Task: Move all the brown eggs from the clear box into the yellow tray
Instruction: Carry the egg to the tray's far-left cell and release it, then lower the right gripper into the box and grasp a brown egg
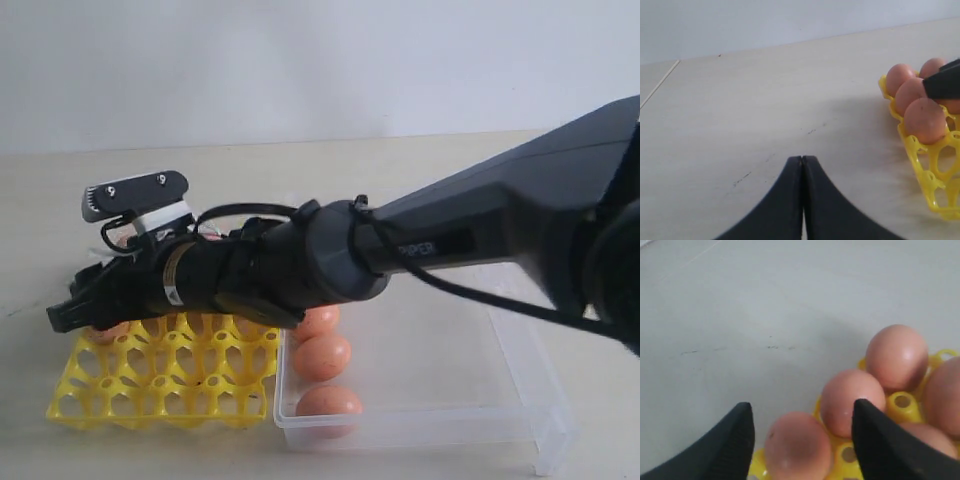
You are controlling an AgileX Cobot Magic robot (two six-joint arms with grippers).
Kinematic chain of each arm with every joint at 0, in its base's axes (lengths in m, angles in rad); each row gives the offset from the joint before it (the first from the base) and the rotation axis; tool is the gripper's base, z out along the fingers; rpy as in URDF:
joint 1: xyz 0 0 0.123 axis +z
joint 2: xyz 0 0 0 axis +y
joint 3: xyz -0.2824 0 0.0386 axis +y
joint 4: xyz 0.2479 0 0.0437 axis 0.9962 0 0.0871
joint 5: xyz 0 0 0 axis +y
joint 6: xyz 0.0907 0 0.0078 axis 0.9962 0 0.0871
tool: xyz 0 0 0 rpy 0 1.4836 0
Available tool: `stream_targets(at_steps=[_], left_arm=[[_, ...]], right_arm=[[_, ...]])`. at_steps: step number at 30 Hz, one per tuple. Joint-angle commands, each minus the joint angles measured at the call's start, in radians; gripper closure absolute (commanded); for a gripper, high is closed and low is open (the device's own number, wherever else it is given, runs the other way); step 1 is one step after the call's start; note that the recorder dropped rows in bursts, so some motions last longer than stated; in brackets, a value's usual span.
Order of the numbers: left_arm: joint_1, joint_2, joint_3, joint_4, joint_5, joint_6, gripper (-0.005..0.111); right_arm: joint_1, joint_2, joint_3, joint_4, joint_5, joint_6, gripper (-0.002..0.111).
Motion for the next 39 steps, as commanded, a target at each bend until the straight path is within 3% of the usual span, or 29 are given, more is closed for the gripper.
stream_targets(at_steps=[1, 4, 7, 9, 12, 17, 23, 39], left_arm=[[-0.006, -0.006, -0.004, -0.002, -0.009, -0.005, 0.107], [-0.006, -0.006, -0.004, -0.002, -0.009, -0.005, 0.107], [-0.006, -0.006, -0.004, -0.002, -0.009, -0.005, 0.107], [-0.006, -0.006, -0.004, -0.002, -0.009, -0.005, 0.107], [-0.006, -0.006, -0.004, -0.002, -0.009, -0.005, 0.107], [-0.006, -0.006, -0.004, -0.002, -0.009, -0.005, 0.107], [-0.006, -0.006, -0.004, -0.002, -0.009, -0.005, 0.107], [-0.006, -0.006, -0.004, -0.002, -0.009, -0.005, 0.107]], right_arm=[[-0.011, -0.197, -0.007, 0.036, 0.301, -0.261, 0.080], [-0.067, -0.299, -0.007, 0.150, 0.646, -0.487, 0.107], [-0.148, -0.321, -0.007, 0.241, 0.877, -0.491, 0.108], [-0.186, -0.321, 0.007, 0.279, 0.929, -0.491, 0.108], [-0.219, -0.327, 0.073, 0.358, 0.914, -0.537, 0.105], [-0.225, -0.329, 0.190, 0.489, 0.791, -0.672, 0.072], [-0.240, -0.329, 0.243, 0.493, 0.668, -0.666, 0.051], [-0.259, -0.249, 0.251, 0.493, 0.577, -0.641, 0.049]])
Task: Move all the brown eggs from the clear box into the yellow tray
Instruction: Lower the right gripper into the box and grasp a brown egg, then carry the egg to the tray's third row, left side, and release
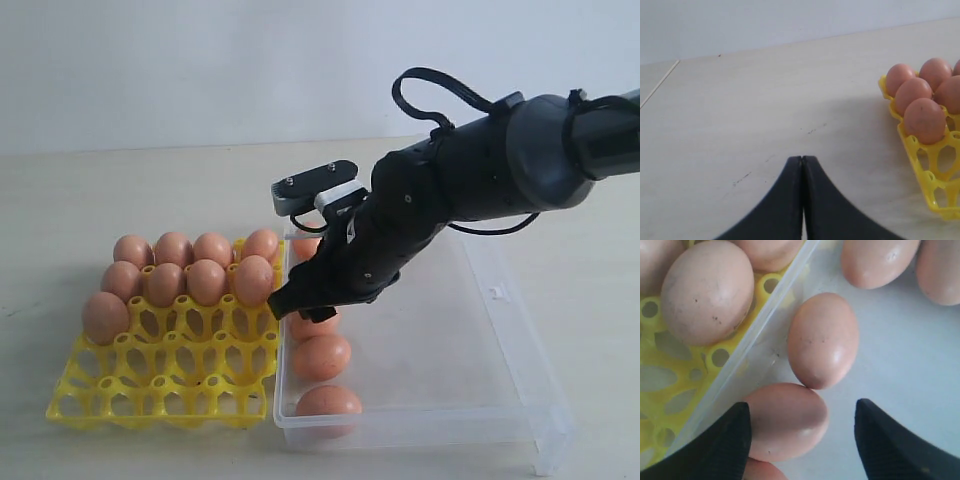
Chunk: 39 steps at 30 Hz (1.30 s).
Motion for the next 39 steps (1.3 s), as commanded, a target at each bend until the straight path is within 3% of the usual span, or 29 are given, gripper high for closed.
stream_targets(at_steps=[1, 13, 16, 20, 31, 39], left_arm=[[-0.006, -0.006, -0.004, -0.002, -0.009, -0.005, 0.107], [-0.006, -0.006, -0.004, -0.002, -0.009, -0.005, 0.107], [-0.006, -0.006, -0.004, -0.002, -0.009, -0.005, 0.107], [-0.006, -0.006, -0.004, -0.002, -0.009, -0.005, 0.107], [-0.006, -0.006, -0.004, -0.002, -0.009, -0.005, 0.107], [-0.006, -0.006, -0.004, -0.002, -0.009, -0.005, 0.107]], right_arm=[[-0.006, 0.019, 0.004, 0.000, -0.043, 0.005, 0.049], [-0.006, 0.072, 0.004, 0.000, -0.064, 0.005, 0.053], [-0.006, 0.070, 0.004, 0.000, -0.066, 0.005, 0.068], [-0.006, 0.038, 0.004, -0.011, -0.033, 0.005, 0.106], [0.011, -0.206, -0.010, -0.148, -0.046, 0.005, 0.108], [0.119, -0.149, -0.178, -0.170, 0.057, -0.022, 0.108]])
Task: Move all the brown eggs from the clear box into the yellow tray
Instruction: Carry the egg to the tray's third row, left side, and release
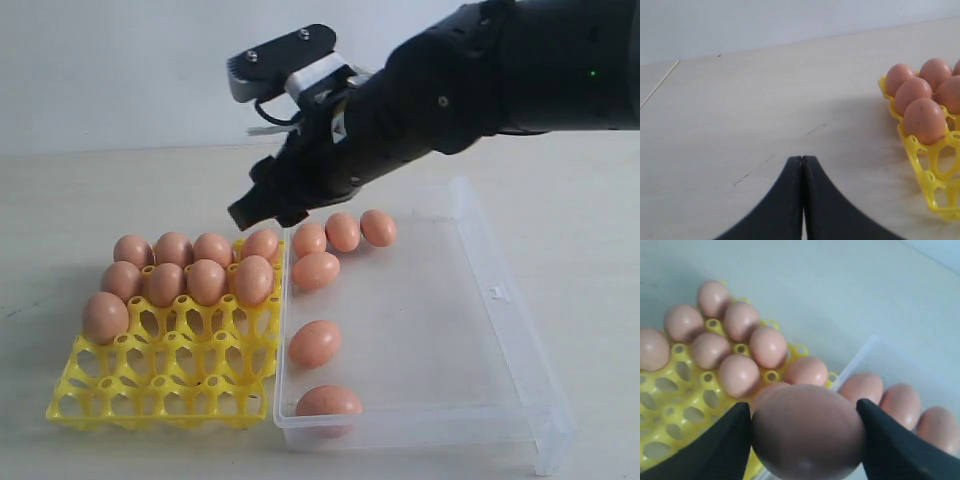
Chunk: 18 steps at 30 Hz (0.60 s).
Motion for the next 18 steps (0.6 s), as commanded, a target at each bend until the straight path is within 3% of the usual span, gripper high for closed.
stream_targets(at_steps=[1, 18], left_arm=[[-0.006, -0.006, -0.004, -0.002, -0.009, -0.005, 0.107], [-0.006, -0.006, -0.004, -0.002, -0.009, -0.005, 0.107]], right_arm=[[0.064, 0.074, -0.101, -0.010, 0.068, -0.039, 0.108], [0.205, 0.454, -0.511, 0.009, 0.363, -0.159, 0.108]])
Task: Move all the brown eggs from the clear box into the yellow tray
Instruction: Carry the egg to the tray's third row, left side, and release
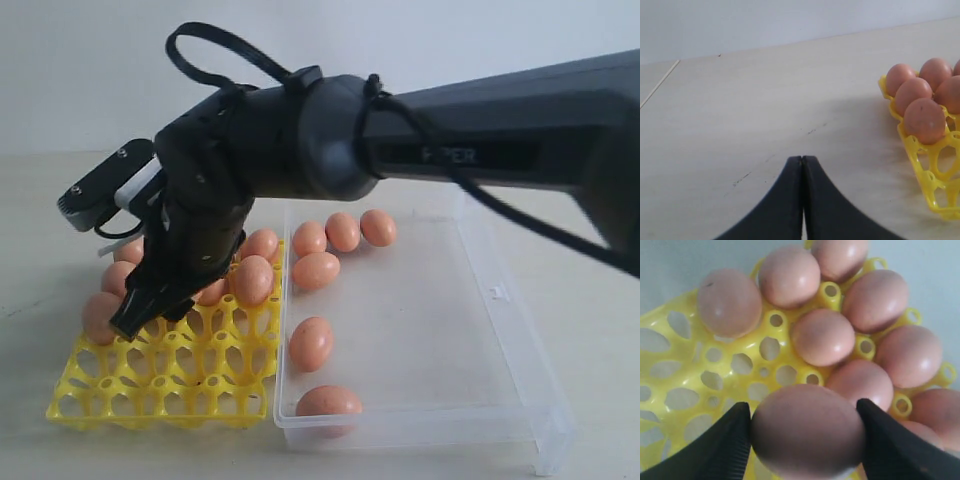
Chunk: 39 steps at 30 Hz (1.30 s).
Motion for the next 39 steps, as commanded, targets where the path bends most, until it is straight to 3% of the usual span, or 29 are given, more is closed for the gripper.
stream_targets(at_steps=[1, 10, 32, 34, 39], left_arm=[[-0.006, -0.006, -0.004, -0.002, -0.009, -0.005, 0.107], [-0.006, -0.006, -0.004, -0.002, -0.009, -0.005, 0.107], [-0.006, -0.006, -0.004, -0.002, -0.009, -0.005, 0.107], [-0.006, -0.006, -0.004, -0.002, -0.009, -0.005, 0.107], [-0.006, -0.006, -0.004, -0.002, -0.009, -0.005, 0.107]], right_arm=[[0.018, 0.067, -0.108, 0.002, 0.076, -0.025, 0.108], [0.023, 0.146, -0.222, -0.016, 0.162, -0.027, 0.108], [0.023, 0.146, -0.222, 0.027, 0.052, -0.027, 0.107], [0.023, 0.156, -0.226, 0.041, 0.050, -0.027, 0.098], [0.023, 0.199, -0.277, 0.041, 0.137, -0.027, 0.058]])
